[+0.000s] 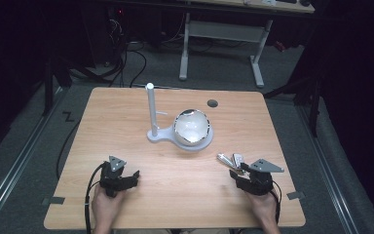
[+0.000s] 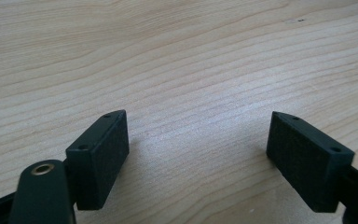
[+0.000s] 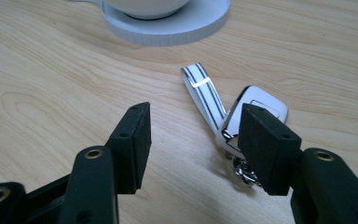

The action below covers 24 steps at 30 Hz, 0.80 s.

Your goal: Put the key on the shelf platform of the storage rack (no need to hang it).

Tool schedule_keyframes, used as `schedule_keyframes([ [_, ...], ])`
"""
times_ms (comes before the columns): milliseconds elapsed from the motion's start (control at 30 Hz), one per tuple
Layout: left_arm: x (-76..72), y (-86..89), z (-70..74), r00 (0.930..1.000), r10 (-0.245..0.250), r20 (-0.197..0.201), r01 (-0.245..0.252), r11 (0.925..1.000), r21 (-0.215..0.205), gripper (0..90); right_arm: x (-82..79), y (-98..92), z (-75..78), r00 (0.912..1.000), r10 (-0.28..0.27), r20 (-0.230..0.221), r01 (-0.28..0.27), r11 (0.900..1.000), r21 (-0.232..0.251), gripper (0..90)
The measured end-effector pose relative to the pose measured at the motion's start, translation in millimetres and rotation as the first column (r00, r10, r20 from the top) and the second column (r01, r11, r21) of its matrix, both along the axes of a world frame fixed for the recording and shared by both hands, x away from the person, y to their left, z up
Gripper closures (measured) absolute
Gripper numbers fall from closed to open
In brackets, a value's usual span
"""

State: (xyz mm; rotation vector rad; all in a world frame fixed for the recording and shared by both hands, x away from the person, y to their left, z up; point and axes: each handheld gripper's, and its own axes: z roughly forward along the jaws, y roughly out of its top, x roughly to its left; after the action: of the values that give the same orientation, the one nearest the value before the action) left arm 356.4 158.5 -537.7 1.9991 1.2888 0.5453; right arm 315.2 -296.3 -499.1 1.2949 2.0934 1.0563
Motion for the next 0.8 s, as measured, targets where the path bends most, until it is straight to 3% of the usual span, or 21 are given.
schedule_keyframes([
  [367,0.0,-0.1,0.0,1.0000,0.000,0.000,0.000,1.0000,0.001,21.1,13.7,-11.1,-7.1,0.9978,-0.060,-0.026,0.060,0.998,-0.014,41.5],
  [800,0.0,-0.2,0.0,1.0000,0.000,0.000,0.000,1.0000,0.001,21.1,29.8,-12.4,-18.3,0.9949,-0.081,-0.061,0.080,0.997,-0.021,38.2],
])
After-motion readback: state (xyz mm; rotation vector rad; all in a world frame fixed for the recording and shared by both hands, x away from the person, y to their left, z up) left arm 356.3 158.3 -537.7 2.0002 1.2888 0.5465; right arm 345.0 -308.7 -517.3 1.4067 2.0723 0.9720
